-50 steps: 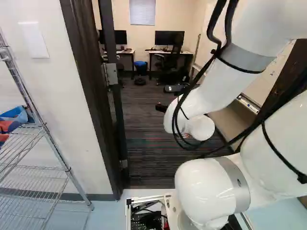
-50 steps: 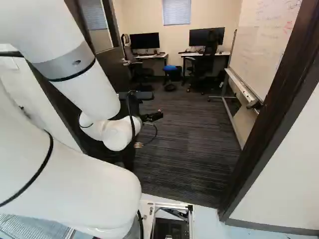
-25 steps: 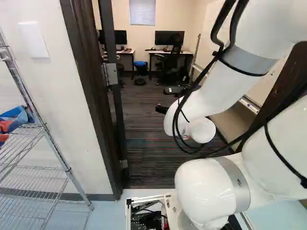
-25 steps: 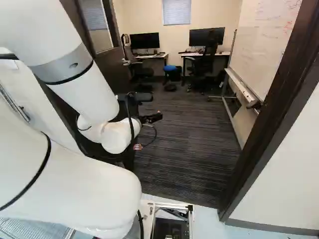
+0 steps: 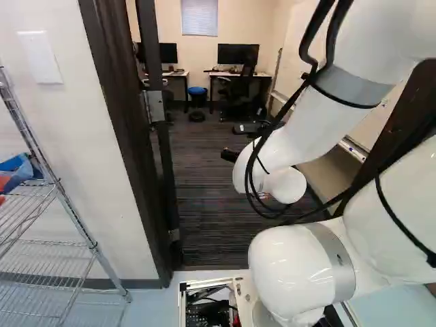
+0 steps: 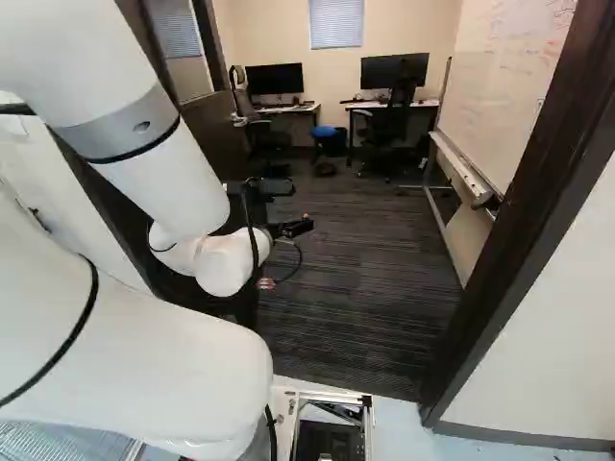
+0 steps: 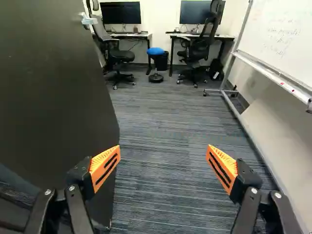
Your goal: Open the door and move inside
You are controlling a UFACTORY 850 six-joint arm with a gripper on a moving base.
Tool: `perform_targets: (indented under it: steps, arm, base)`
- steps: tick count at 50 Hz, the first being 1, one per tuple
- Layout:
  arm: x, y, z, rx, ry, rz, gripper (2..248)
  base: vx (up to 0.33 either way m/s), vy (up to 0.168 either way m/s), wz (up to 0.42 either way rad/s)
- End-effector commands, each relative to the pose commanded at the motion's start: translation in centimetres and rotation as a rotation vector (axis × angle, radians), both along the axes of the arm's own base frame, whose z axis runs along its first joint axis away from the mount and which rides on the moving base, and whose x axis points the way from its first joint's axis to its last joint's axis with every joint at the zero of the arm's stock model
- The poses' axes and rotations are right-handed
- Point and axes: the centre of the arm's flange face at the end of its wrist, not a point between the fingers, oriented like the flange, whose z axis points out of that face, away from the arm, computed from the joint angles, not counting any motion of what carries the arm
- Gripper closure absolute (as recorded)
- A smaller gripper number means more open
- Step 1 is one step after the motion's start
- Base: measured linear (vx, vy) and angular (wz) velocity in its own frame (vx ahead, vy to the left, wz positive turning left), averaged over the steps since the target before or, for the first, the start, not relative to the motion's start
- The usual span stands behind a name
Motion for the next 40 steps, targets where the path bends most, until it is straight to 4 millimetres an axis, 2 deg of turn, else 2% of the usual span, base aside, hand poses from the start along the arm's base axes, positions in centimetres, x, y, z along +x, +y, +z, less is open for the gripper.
perform_targets:
  steps: [40]
  arm:
    - [0.0,0.0,0.0,0.0,0.0,0.0,3]
  base:
    - [0.099,-0.07,-0.236]
